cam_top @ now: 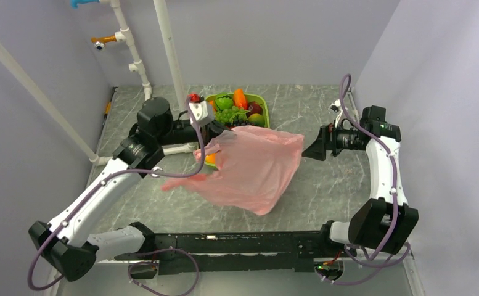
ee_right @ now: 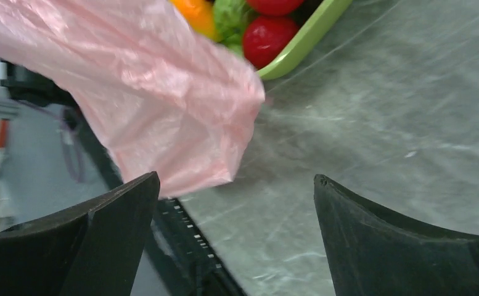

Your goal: Place the fake fruits into the plastic bag and tie a complex knot

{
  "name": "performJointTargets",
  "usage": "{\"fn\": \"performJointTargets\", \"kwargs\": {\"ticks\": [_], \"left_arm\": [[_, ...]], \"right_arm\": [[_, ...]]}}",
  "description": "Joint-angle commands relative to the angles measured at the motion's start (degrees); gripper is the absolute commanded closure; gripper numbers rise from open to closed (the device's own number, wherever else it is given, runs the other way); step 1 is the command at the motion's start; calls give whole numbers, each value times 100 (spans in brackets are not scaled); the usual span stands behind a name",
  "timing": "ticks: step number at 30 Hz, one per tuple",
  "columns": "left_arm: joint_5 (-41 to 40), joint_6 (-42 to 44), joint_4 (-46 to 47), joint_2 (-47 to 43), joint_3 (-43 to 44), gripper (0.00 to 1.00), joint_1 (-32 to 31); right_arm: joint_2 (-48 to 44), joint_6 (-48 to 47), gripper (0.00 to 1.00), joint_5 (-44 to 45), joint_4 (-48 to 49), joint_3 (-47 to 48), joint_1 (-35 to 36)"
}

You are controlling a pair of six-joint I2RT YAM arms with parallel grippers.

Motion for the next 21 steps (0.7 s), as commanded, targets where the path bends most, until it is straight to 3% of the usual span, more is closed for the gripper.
{"fn": "performJointTargets", "kwargs": {"ticks": [1, 3, 6, 10, 13, 21], "left_arm": [[530, -1086, -371, 580, 445, 100, -42], [542, -1476, -269, 729, 393, 100, -62], [600, -1860, 79, 858, 324, 100, -129], [636, -2143, 300, 1035, 445, 100, -278], [769, -2159, 231, 1136, 584, 100, -458], [1002, -2137, 272, 1283, 936, 100, -579]], "right_arm": [[-486, 36, 0, 622, 1096, 496, 44], [-588, -292, 0, 422, 913, 835, 211], [-1057, 217, 0, 459, 1518, 857, 1046], [-1758, 1210, 0, 1519, 3304, 224, 2818], [-1691, 1338, 0, 2117, 3698, 116, 3731], [-1375, 1328, 1, 2116, 4087, -286, 4775]]}}
